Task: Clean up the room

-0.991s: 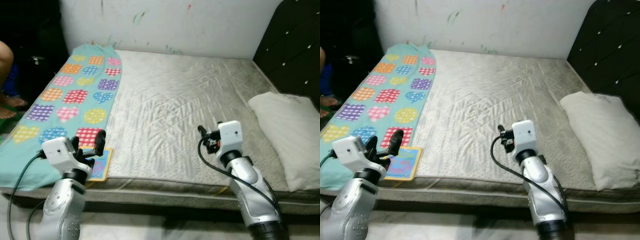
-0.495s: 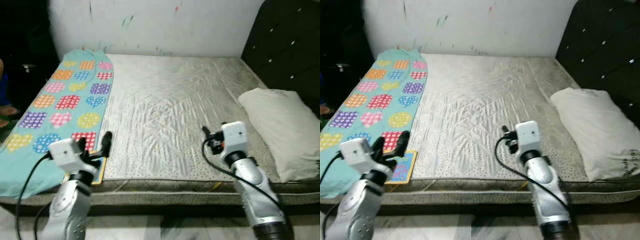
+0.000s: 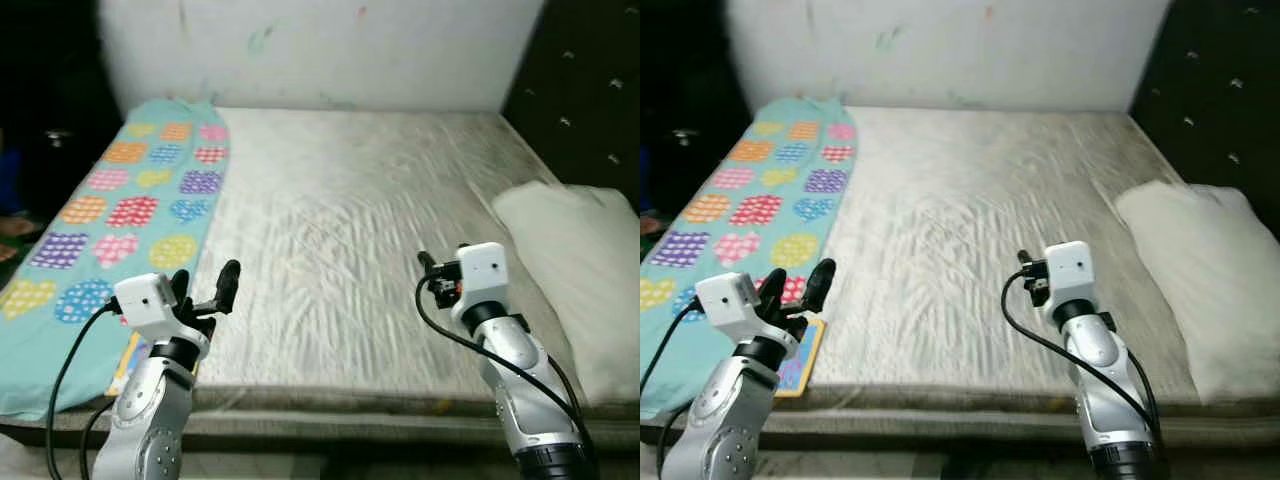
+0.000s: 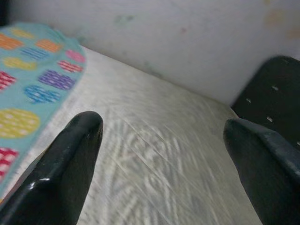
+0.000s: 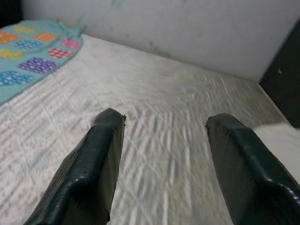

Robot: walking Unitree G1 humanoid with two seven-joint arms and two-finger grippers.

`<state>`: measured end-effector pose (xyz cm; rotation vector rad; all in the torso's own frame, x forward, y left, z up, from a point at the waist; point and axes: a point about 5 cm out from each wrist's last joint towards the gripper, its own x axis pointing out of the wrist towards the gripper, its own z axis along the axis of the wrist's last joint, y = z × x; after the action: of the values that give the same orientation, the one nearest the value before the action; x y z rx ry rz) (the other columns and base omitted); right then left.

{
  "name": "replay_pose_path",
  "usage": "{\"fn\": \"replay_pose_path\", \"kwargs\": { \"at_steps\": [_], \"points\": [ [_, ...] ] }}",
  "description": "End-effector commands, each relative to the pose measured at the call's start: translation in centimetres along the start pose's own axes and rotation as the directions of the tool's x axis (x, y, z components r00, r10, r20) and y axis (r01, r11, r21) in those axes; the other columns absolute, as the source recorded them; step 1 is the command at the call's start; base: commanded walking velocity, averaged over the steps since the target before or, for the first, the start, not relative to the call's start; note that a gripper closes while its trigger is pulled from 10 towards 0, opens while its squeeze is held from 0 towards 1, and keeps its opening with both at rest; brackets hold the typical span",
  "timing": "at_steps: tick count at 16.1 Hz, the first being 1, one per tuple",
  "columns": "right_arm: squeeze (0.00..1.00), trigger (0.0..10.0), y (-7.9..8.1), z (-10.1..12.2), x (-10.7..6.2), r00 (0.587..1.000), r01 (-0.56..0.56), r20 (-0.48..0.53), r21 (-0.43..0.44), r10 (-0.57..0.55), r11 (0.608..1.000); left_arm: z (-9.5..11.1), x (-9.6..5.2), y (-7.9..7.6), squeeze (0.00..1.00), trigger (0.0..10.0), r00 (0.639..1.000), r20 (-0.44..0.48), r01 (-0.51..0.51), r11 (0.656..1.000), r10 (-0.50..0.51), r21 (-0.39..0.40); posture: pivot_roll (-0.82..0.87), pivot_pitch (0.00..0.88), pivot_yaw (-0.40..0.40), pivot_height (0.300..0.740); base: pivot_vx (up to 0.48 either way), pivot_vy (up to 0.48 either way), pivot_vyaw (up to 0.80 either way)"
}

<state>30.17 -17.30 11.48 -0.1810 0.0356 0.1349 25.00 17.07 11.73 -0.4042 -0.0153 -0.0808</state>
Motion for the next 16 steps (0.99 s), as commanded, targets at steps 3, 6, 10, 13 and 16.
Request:
{"fn": "replay_pose_path", "kwargs": {
  "at_steps": [3, 6, 10, 13, 16],
  "points": [
    [0.0, 10.0, 0.4, 0.6, 0.1, 1.0, -0.015, 0.021, 0.006, 0.015, 1.0, 0.2, -0.4, 1.4, 0.0, 10.0, 0.996, -0.015, -0.089, 0.995, 0.089, 0.044, -0.05, 0.013, -0.024, 0.74, 0.117, 0.0, 0.0],
    [0.0, 10.0, 0.1, 0.4, -0.3, 1.0, -0.009, 0.014, 0.007, 0.009, 1.0, 0.3, -1.2, 2.4, 0.0, 10.0, 0.993, -0.01, -0.116, 0.985, 0.118, 0.127, -0.05, 0.016, -0.024, 0.74, 0.0, 0.0, 0.0],
    [0.0, 10.0, 0.2, 0.5, -0.2, 1.0, -0.019, 0.011, 0.035, 0.019, 0.999, 0.4, -2.0, 3.3, 0.0, 10.0, 0.994, 0.002, -0.104, 0.962, 0.107, 0.253, -0.05, 0.015, -0.032, 0.74, 0.0, 0.0, 0.0],
    [0.0, 10.0, 0.0, 0.6, 0.0, 1.0, -0.001, 0.002, 0.149, 0.001, 0.989, 0.9, -1.9, 2.9, 0.0, 10.0, 0.993, 0.059, -0.117, 0.93, 0.103, 0.348, -0.05, 0.016, -0.035, 0.74, 0.0, 0.0, 0.0],
    [0.0, 10.0, -0.1, 0.8, 0.1, 1.0, -0.001, 0.012, 0.101, 0.0, 0.995, 0.7, -1.6, 2.4, 0.0, 10.0, 0.996, 0.06, -0.085, 0.89, 0.065, 0.449, -0.05, 0.014, -0.036, 0.74, 0.0, 0.0, 0.0]
  ]
}}
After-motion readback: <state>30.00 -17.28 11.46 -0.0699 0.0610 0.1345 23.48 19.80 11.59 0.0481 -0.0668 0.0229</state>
